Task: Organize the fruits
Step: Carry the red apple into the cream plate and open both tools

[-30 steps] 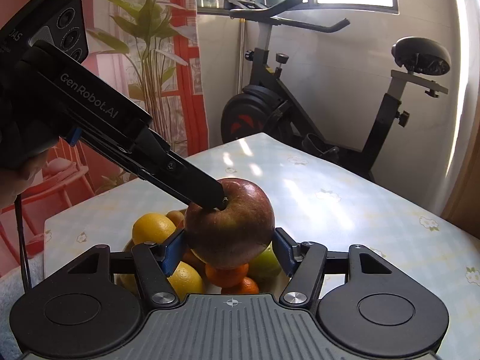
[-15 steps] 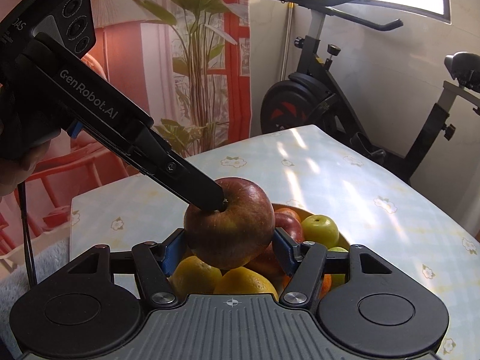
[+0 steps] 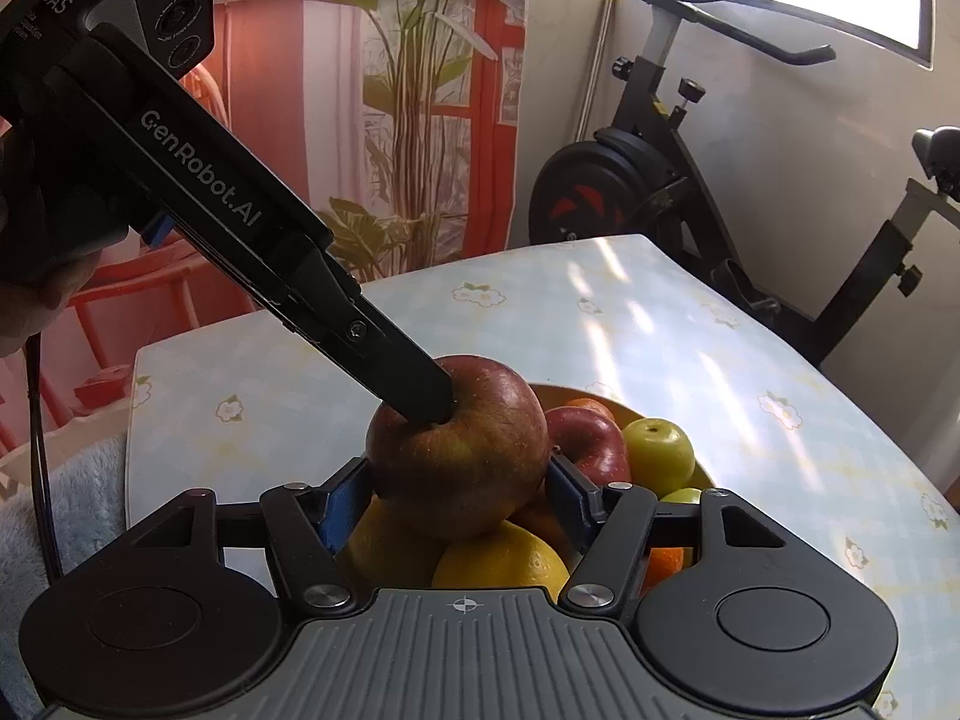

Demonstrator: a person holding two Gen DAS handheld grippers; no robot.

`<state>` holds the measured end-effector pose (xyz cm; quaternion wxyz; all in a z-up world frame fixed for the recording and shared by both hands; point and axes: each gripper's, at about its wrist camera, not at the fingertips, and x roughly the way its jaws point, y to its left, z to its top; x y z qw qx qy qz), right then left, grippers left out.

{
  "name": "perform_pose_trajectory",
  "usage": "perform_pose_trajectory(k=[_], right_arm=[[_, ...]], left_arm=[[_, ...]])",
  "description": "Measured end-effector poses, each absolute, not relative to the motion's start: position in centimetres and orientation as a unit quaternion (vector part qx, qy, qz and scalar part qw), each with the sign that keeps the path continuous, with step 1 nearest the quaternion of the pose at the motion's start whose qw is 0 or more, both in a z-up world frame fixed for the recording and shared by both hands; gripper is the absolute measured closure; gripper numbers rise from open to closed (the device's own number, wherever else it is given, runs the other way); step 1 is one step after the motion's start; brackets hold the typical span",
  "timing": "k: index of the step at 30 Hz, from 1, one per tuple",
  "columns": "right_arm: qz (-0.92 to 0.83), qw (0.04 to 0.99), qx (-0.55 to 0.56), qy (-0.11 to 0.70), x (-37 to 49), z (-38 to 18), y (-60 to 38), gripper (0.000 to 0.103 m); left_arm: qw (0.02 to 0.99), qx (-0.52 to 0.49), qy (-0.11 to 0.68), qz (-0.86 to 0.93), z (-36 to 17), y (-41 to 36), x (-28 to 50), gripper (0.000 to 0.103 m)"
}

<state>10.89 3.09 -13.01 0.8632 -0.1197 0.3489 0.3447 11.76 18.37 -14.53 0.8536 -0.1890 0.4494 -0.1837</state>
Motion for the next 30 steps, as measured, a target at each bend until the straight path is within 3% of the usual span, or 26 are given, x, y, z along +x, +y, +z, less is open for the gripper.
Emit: perform_pose_trajectory(k=[26,28,30], right_arm=[[0.333,0.871,-0.097,0.347,10.4,-12.1,1.7,0.038],[0.326,0.876,-0.092,0.344,10.1,-11.9,1.3,0.036],[0.317,0.882,-0.086,0.337,9.8,-11.5,0.7,0.034]], left_arm=[[0.867,-0.176,0.442,-0.15,-13.6,18.8,11.0,0.069],[0.871,-0.172,0.436,-0.143,-13.3,18.9,10.8,0.066],[0.879,-0.165,0.428,-0.13,-12.9,18.8,10.5,0.053]])
